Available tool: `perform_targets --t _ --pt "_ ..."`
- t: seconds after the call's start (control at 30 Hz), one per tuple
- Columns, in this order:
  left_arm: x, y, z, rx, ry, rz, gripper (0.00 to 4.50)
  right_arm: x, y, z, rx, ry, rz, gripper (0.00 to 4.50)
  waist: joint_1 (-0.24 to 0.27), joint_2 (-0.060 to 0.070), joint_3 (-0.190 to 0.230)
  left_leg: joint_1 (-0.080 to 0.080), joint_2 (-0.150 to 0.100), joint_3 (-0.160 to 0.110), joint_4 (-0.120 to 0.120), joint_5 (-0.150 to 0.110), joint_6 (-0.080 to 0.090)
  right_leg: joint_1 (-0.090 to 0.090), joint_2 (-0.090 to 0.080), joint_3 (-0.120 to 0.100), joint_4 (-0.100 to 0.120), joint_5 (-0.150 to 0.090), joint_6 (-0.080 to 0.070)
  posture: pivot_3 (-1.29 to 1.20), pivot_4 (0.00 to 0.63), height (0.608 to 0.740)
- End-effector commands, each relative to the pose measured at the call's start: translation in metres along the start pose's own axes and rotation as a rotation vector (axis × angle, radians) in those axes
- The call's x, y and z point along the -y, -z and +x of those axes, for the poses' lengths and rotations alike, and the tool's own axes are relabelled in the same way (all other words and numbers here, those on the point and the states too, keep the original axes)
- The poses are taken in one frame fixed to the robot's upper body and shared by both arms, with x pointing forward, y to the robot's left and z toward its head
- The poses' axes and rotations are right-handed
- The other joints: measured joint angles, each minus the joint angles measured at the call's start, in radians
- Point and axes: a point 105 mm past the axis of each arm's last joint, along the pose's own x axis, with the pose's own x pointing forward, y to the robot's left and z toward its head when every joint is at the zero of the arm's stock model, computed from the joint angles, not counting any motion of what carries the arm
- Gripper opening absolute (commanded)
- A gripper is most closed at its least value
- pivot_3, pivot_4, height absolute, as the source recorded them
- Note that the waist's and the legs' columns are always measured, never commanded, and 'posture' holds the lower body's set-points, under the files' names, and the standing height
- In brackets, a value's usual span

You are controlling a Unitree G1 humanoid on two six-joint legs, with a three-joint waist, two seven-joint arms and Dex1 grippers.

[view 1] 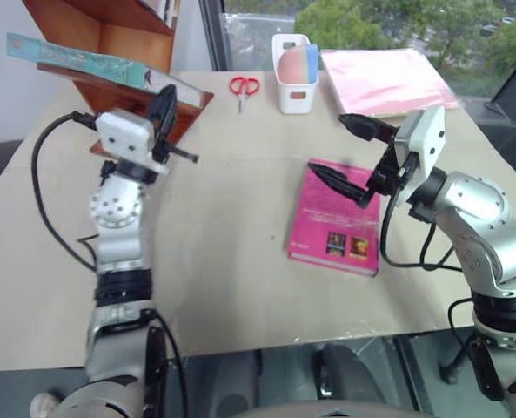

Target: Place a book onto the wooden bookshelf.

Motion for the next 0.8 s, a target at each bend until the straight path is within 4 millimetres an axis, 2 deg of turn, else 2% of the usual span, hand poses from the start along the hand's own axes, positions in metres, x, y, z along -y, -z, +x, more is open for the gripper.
perform_targets --t 0.03,0.2,0.3,0.37,0.43,0.63,0.73,0.8 --pt "-0.013 0.005 0.019 -0.018 -0.111 0.087 0.02 -0.001 -0.017 -0.002 0.043 0.015 -0.045 4.5 0.001 0.0 0.0 0.0 0.0 0.0 0.0 0.0 0.0 0.0 0.0 -0.001 0.0 0.0 0.0 0.0 0.15 0.74" --pt "-0.037 0.014 0.034 -0.062 -0.206 0.12 0.02 -0.001 -0.018 -0.004 0.041 0.027 -0.05 4.5 -0.002 0.0 0.0 -0.001 -0.001 -0.001 -0.001 0.0 0.0 0.0 -0.001 -0.001 -0.002 0.0 0.0 0.0 0.15 0.74" --pt "-0.039 0.012 0.033 -0.045 -0.2 0.112 0.02 0.0 -0.019 -0.006 0.041 0.036 -0.048 4.5 -0.014 0.001 0.0 0.001 -0.001 0.0 -0.003 0.0 0.0 0.0 0.0 0.0 -0.002 0.0 0.0 0.0 0.15 0.74" --pt "-0.031 0.011 0.031 -0.023 -0.152 0.097 0.02 0.0 -0.018 -0.007 0.038 0.04 -0.046 4.5 -0.017 0.001 0.0 0.001 0.0 0.0 -0.004 0.0 0.0 0.0 0.0 0.0 -0.001 0.0 0.0 0.0 0.15 0.74" --pt "-0.013 0.009 0.028 -0.003 -0.059 0.024 0.02 0.0 -0.015 -0.01 0.025 0.04 -0.044 4.5 -0.017 0.001 0.0 0.001 0.0 0.0 -0.004 0.0 0.0 0.0 0.0 0.0 -0.001 0.0 0.0 0.0 0.15 0.74" --pt "0.02 0.012 0.005 -0.024 0.123 -0.121 0.02 -0.002 0.004 -0.023 -0.056 0.032 -0.029 4.5 -0.002 0.001 0.0 -0.001 -0.001 0.0 -0.004 0.0 0.0 0.0 -0.002 -0.002 -0.005 0.0 0.0 0.0 0.15 0.74" --pt "0.026 0.018 -0.017 -0.095 0.175 -0.194 0.8 -0.001 0.019 -0.038 -0.135 0.034 -0.002 4.5 0.0 0.001 0.0 -0.001 -0.002 -0.001 -0.005 0.0 0.0 0.001 -0.002 -0.002 -0.006 0.0 0.0 0.0 0.15 0.74" --pt "0.028 0.017 -0.033 -0.127 0.211 -0.263 1.72 0.001 0.027 -0.052 -0.181 0.053 0.034 4.5 0.0 0.001 0.0 0.0 -0.002 0.0 -0.006 0.0 0.0 0.001 -0.003 -0.002 -0.007 0.0 0.0 0.0 0.15 0.74"
